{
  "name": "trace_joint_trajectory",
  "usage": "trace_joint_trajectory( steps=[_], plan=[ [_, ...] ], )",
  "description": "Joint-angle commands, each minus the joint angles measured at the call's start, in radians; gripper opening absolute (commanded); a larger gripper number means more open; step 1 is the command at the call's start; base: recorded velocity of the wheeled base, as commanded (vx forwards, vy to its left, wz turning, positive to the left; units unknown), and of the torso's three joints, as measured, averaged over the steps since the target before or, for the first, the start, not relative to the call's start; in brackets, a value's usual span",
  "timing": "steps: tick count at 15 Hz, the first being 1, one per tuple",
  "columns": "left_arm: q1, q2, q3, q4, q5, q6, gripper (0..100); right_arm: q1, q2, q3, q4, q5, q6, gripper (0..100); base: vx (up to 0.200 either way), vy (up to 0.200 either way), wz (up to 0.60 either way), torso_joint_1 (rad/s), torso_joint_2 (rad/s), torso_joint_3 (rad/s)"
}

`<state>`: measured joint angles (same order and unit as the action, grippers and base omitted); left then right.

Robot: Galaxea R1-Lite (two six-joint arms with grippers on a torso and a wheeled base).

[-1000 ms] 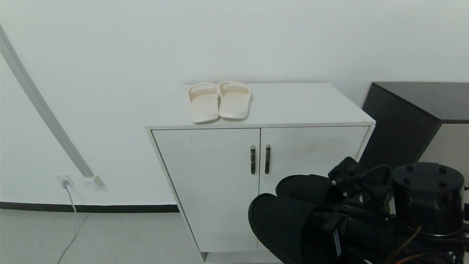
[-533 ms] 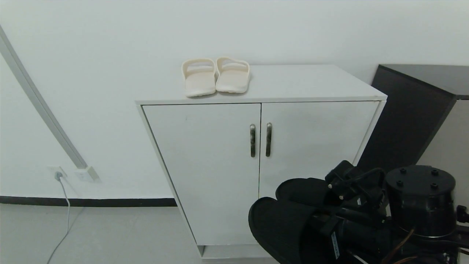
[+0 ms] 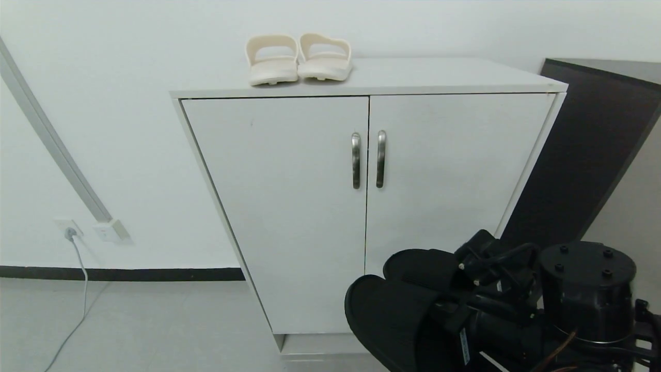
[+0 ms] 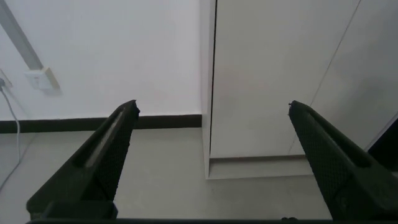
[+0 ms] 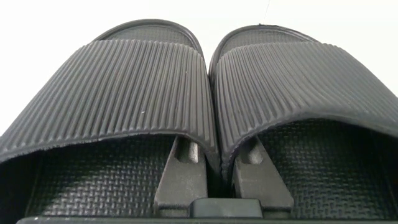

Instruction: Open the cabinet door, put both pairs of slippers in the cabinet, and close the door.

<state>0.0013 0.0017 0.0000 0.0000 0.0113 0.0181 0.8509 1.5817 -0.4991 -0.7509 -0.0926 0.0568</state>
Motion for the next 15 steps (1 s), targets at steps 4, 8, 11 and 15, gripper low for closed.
trace_joint_trajectory(
  steps=[4, 8, 11, 15],
  plan=[
    [0.000, 0.000, 0.000, -0.002, -0.005, 0.046, 100, 0.002, 0.011, 0.007, -0.001, 0.002, 0.000, 0, 0.000, 0.000, 0.00, -0.015, 0.34, 0.318],
    [0.000, 0.049, -0.175, 0.005, -0.005, -0.044, 100, 0.002, 0.008, 0.011, -0.001, 0.002, 0.000, 0, 0.000, 0.000, 0.00, -0.001, 0.04, 0.032],
    [0.000, 0.201, -0.222, 0.040, -0.088, -0.050, 100, 0.001, 0.003, 0.013, -0.002, -0.001, -0.002, 0, 0.000, 0.000, 0.00, 0.000, 0.00, 0.000],
    [0.000, 0.451, -0.225, -0.158, -0.241, -0.069, 100, -0.003, -0.016, 0.025, -0.013, 0.002, 0.000, 0, 0.000, 0.000, 0.00, 0.000, 0.00, 0.000]
  ],
)
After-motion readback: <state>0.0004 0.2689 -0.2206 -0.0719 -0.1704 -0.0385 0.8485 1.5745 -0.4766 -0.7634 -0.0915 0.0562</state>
